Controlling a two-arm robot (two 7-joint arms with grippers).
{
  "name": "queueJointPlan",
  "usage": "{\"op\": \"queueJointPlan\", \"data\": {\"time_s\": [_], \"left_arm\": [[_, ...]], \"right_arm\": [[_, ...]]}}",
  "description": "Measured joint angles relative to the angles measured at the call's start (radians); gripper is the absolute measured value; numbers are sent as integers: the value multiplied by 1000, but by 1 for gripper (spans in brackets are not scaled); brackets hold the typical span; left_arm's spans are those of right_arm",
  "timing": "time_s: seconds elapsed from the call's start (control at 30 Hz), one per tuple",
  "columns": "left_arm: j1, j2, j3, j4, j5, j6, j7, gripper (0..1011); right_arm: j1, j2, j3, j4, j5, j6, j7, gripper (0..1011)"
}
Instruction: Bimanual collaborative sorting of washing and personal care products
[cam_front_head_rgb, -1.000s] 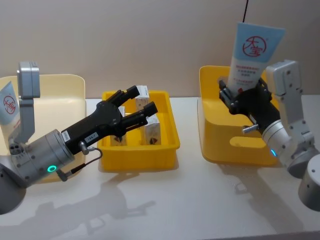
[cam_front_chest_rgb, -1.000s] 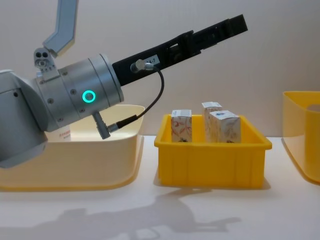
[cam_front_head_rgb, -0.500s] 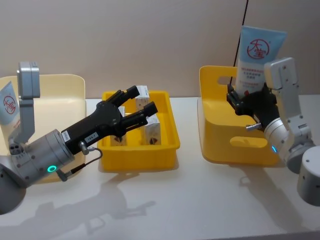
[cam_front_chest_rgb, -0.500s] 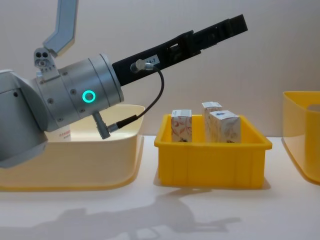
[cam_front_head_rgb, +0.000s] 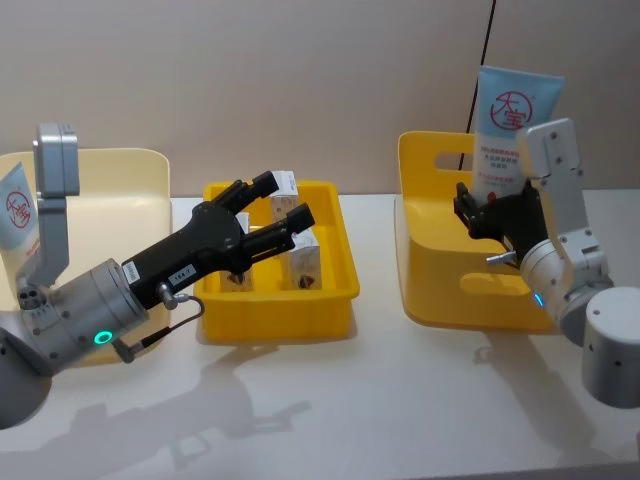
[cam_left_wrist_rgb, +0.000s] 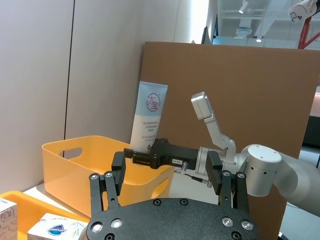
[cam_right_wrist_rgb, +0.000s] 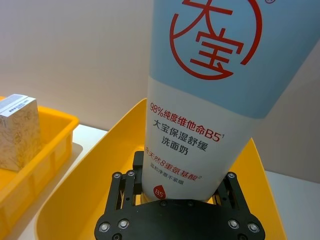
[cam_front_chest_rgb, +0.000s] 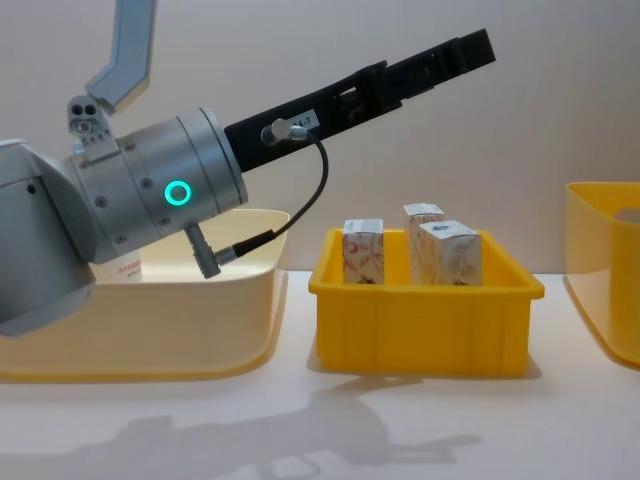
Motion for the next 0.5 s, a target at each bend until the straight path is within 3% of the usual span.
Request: {"op": "queueJointPlan", "data": {"time_s": [0.23,0.3,0.5], "left_arm": [[0,0,0,0,0,0,0,1000],[0,0,0,0,0,0,0,1000],[0,0,0,0,0,0,0,1000]], "right_arm": [[6,-9,1,8,-6,14,-9,708],[7,-11,1,10,-7,18,-11,804],[10,-16,2,14,-11,26,-16,969]]}}
